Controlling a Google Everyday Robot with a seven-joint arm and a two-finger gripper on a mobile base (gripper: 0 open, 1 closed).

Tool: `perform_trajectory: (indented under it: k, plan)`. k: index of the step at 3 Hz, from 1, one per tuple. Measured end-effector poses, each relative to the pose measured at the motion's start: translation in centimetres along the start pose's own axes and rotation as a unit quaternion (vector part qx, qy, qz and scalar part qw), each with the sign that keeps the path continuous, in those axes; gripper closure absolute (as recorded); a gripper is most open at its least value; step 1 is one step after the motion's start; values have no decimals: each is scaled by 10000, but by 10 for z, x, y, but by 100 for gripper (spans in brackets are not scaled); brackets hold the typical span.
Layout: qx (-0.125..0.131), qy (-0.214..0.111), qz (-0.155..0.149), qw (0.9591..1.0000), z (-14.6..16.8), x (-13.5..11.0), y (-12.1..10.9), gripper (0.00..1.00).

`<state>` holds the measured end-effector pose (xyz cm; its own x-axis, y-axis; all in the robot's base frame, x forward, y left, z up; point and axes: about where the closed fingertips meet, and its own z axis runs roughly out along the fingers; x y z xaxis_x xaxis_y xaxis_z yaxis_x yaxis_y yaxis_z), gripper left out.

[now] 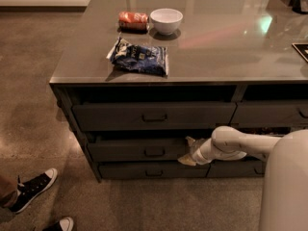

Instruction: Open middle drawer

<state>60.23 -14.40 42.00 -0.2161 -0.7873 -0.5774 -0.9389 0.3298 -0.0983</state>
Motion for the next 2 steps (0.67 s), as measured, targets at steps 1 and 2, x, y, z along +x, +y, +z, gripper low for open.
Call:
perform_trajectory:
  k: [1,2]
  plan:
    - [0,0,0,10000,-6,-4,-1,89]
    - [0,0,0,10000,-14,-8,-2,100]
